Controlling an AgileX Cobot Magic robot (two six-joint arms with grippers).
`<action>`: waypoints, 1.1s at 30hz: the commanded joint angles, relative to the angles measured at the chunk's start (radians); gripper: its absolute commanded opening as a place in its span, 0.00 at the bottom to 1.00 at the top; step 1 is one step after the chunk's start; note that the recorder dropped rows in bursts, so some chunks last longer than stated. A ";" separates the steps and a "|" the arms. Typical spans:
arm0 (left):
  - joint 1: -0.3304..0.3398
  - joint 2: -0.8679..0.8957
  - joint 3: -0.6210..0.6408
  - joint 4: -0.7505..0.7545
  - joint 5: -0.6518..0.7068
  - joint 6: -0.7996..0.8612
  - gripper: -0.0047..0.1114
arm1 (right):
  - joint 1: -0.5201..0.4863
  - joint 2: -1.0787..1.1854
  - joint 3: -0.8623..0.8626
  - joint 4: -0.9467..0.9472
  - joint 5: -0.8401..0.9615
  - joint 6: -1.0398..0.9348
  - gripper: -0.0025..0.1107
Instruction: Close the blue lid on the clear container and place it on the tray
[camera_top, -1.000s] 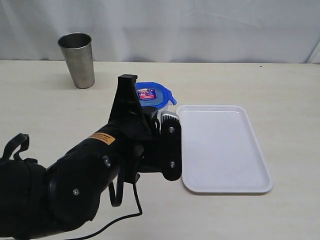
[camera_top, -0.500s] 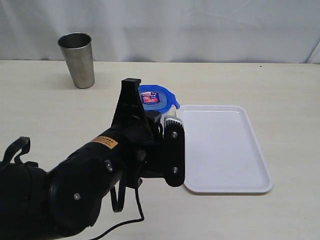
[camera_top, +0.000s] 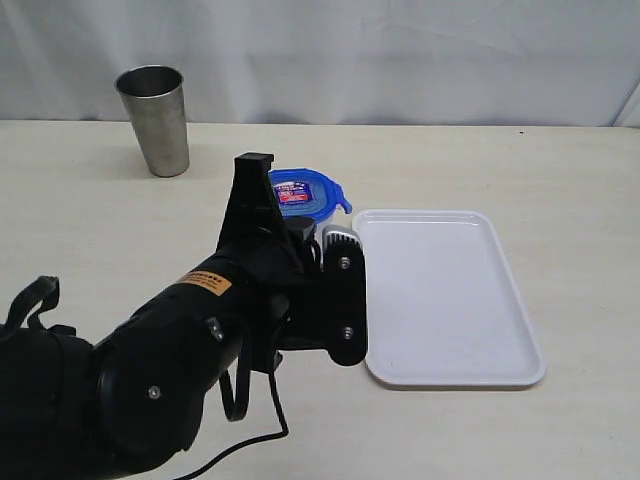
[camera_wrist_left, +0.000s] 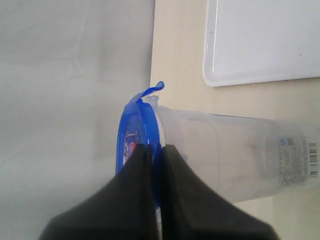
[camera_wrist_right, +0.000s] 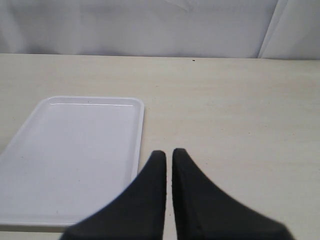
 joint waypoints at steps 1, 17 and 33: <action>-0.008 -0.007 0.002 -0.029 0.046 0.029 0.04 | -0.004 -0.004 0.001 -0.003 -0.004 0.002 0.06; -0.008 -0.007 0.002 -0.032 0.019 0.029 0.04 | -0.004 -0.004 0.001 -0.003 -0.004 0.002 0.06; -0.008 -0.007 0.002 -0.071 0.025 0.029 0.30 | -0.004 -0.004 0.001 -0.003 -0.004 0.002 0.06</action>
